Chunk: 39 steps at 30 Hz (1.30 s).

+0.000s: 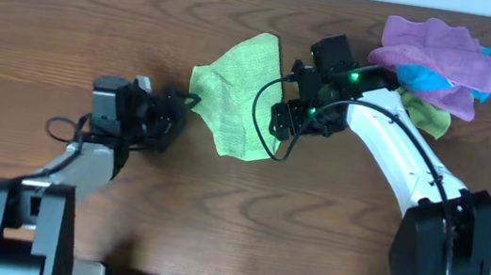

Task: Fold the cloth
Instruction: 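Reach the left gripper to the green cloth's left edge and grasp it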

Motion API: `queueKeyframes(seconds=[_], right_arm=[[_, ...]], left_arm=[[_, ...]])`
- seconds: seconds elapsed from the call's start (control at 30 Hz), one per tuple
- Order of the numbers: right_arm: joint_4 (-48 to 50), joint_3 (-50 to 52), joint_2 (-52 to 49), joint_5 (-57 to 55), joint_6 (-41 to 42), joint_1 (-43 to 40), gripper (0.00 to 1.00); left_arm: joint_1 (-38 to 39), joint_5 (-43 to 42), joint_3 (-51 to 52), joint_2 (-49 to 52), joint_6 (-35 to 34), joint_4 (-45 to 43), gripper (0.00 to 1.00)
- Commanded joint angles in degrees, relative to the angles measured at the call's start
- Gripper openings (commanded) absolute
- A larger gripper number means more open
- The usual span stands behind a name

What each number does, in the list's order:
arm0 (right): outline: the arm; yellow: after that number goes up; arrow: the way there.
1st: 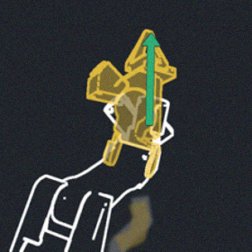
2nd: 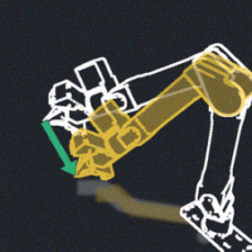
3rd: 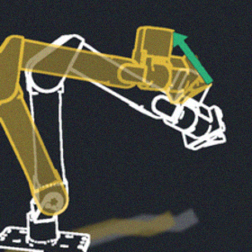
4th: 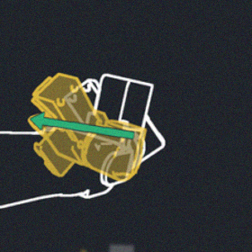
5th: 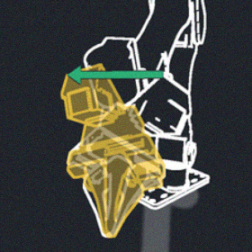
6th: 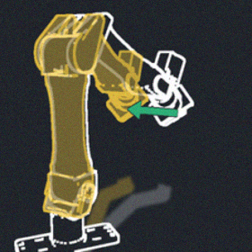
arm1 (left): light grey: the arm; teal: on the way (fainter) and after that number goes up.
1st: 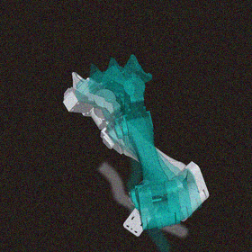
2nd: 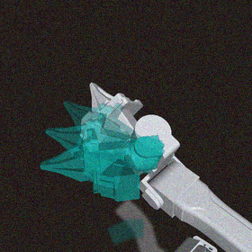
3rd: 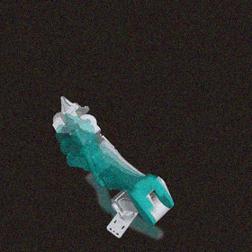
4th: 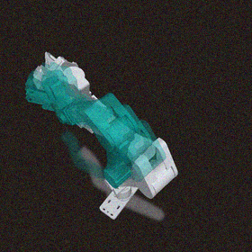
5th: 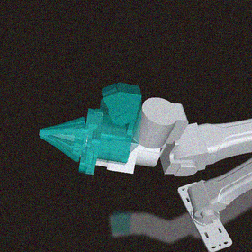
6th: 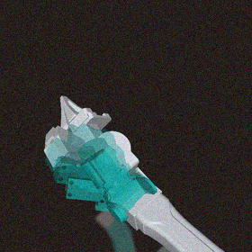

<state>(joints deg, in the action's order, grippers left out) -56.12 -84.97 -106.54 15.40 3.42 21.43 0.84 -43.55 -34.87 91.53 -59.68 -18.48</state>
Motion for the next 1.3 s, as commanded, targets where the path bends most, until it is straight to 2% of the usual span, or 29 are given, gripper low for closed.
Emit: queueKeyframes(seconds=[0.0, 0.3, 0.37, 0.4, 0.53, 0.63, 0.7, 0.8, 1.27], right_arm=[[-0.09, 0.02, -0.46, -0.17, 0.90, -0.42, 0.93], [-0.46, 0.02, -0.46, -0.17, 2.12, -0.42, 0.93], [-0.50, 0.02, -0.46, -0.17, 2.12, -0.42, 0.92], [-0.50, 0.02, -0.46, -0.17, 2.12, -0.42, 0.92], [-0.55, 0.02, -0.46, -0.17, 2.34, -0.42, 0.91], [-0.70, 0.02, -0.46, -0.17, 2.34, -0.42, 0.91], [-1.03, 0.02, -0.46, -0.17, 2.34, -0.42, 0.91], [-1.49, 0.02, -0.46, -0.17, 2.34, -0.42, 0.91], [-1.81, 0.02, -0.46, -0.17, 2.32, -0.39, 0.90]], left_arm=[[1.60, -0.66, -0.76, 2.14, -2.36, -1.29, 0.95], [4.57, 3.74, -0.76, 6.34, -5.35, -3.72, 0.96], [4.90, 4.59, -0.76, 6.75, -5.77, -4.13, 1.00], [5.25, 5.40, -0.76, 7.10, -6.60, -4.42, 0.90], [6.73, 7.30, -0.76, 8.13, -7.69, -4.98, 0.85], [7.72, 8.96, -0.76, 8.55, -7.91, -4.94, 0.77], [8.11, 10.27, -0.76, 8.57, -8.11, -4.98, 0.76], [8.48, 12.39, -0.76, 8.57, -8.33, -4.94, 0.64], [8.66, 18.47, -0.76, 9.81, -8.48, -6.38, 0.54]])
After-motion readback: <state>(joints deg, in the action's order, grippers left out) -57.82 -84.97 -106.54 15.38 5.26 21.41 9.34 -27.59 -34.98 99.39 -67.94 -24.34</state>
